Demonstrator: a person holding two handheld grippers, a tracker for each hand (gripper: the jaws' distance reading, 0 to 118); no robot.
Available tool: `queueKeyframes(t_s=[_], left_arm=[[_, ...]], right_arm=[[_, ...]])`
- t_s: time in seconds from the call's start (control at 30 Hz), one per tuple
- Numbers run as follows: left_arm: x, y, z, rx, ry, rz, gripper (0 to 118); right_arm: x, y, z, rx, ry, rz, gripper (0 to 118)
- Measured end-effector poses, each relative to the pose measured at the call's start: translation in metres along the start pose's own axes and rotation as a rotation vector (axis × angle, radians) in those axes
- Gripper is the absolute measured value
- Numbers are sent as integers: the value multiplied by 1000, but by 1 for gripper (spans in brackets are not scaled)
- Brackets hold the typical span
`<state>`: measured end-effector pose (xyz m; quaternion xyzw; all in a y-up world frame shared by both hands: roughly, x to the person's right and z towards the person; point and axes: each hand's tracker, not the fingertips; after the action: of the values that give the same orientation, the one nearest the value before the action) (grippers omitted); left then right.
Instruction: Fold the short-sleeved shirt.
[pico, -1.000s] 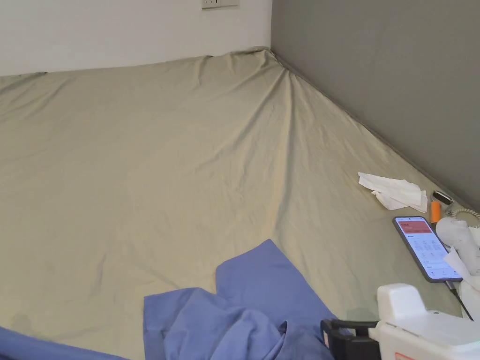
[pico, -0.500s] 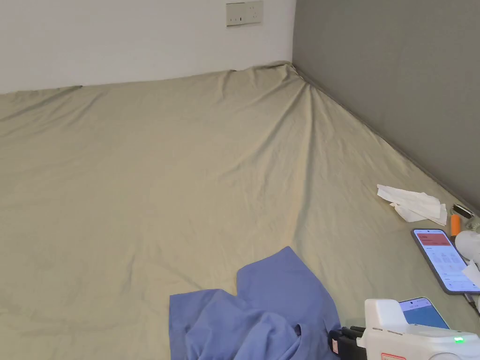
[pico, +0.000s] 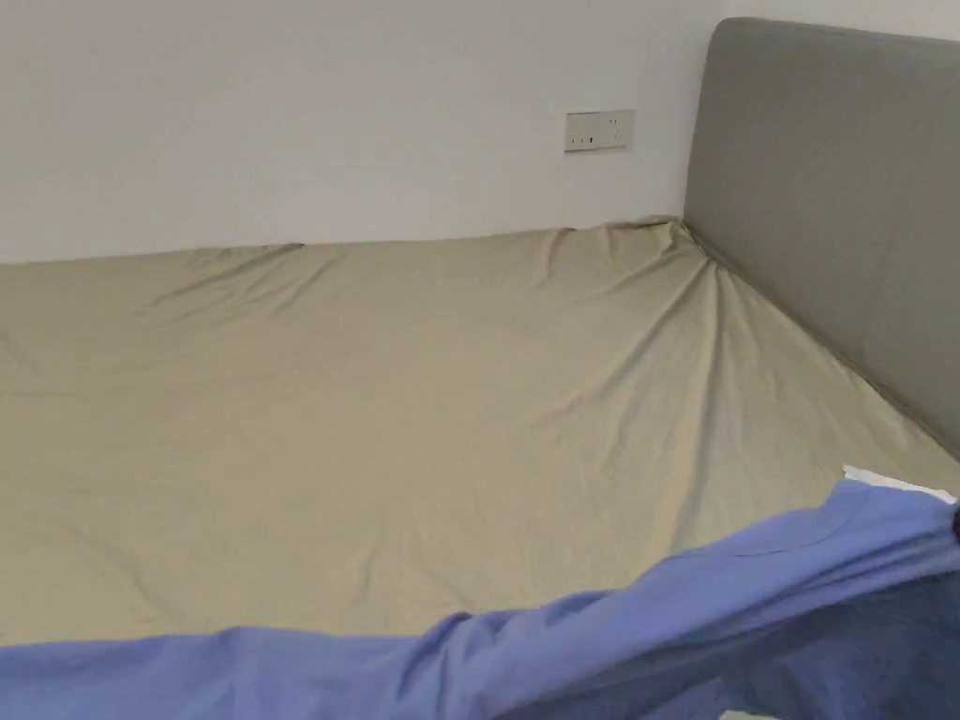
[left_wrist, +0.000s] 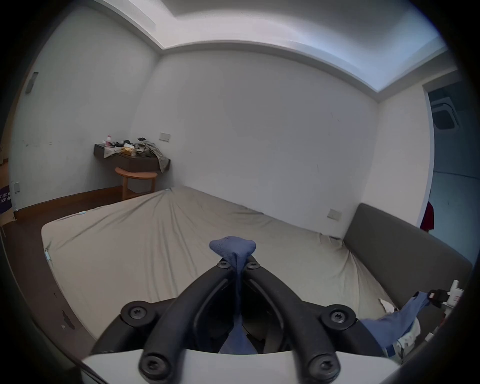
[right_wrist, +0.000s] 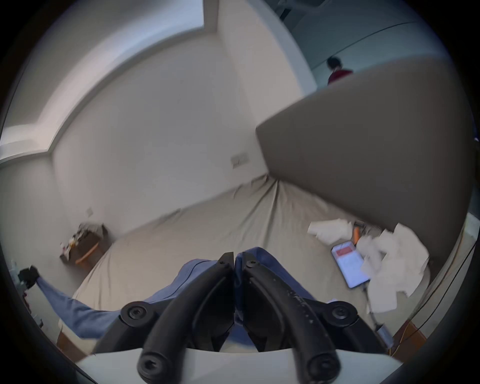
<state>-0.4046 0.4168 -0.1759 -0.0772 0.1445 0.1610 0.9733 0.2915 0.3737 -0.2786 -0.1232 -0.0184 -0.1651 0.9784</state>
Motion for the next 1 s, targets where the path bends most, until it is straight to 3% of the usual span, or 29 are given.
queueKeyframes(t_s=[0.1, 0.17, 0.27, 0.47, 0.53, 0.63, 0.83, 1.0], left_arm=[[-16, 8, 1, 25, -25, 123, 2], [-17, 10, -3, 19, -63, 170, 2], [-2, 8, -22, 7, -33, 36, 2], [32, 19, -82, 92, -16, -79, 2], [41, 24, -111, 116, -32, -54, 2], [50, 34, -162, 121, -43, -7, 2], [71, 56, -241, 181, -13, -79, 2], [91, 70, -284, 184, -15, -64, 2]], right_arm=[[5, 19, 0, 55, -51, -62, 5], [6, 28, -12, 26, -10, -93, 5], [-11, 29, -37, 6, -33, 13, 5], [-29, 33, -107, 45, -29, 6, 5], [-42, 40, -136, 90, -47, 66, 5], [-53, 59, -180, 100, -27, 39, 5], [-79, 111, -244, 205, -37, 112, 4], [-98, 149, -286, 225, -62, 110, 4]])
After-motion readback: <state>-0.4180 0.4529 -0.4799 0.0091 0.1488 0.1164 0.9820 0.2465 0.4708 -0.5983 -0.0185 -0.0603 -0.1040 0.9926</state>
